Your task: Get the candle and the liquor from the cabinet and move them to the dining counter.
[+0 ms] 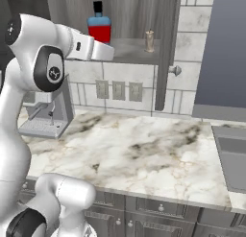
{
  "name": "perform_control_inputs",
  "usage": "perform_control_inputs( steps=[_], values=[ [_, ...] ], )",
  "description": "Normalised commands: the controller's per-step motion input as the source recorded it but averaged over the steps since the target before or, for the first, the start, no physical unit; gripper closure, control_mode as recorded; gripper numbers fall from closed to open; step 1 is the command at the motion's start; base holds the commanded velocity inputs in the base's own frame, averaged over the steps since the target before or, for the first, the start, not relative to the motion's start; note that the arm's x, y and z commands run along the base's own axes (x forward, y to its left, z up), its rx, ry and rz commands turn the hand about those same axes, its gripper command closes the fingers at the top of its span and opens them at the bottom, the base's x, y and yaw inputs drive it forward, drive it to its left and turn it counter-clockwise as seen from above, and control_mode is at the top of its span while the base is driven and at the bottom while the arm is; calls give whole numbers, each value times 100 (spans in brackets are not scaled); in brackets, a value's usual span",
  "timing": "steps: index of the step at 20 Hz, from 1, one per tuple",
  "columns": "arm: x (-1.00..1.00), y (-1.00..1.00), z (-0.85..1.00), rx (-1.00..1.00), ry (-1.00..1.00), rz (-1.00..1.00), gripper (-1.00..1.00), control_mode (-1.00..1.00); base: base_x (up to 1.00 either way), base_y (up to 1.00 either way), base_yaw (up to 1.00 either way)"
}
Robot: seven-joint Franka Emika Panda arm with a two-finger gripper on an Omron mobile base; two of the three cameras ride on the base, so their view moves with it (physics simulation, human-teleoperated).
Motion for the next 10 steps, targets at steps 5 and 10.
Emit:
perform_control_inputs(
  steps=[5,10],
  values=[
    [44,-13,0,0,0,0,-100,-100,0,0,0],
    [33,-2,0,0,0,0,-100,-100,0,0,0]
  ],
)
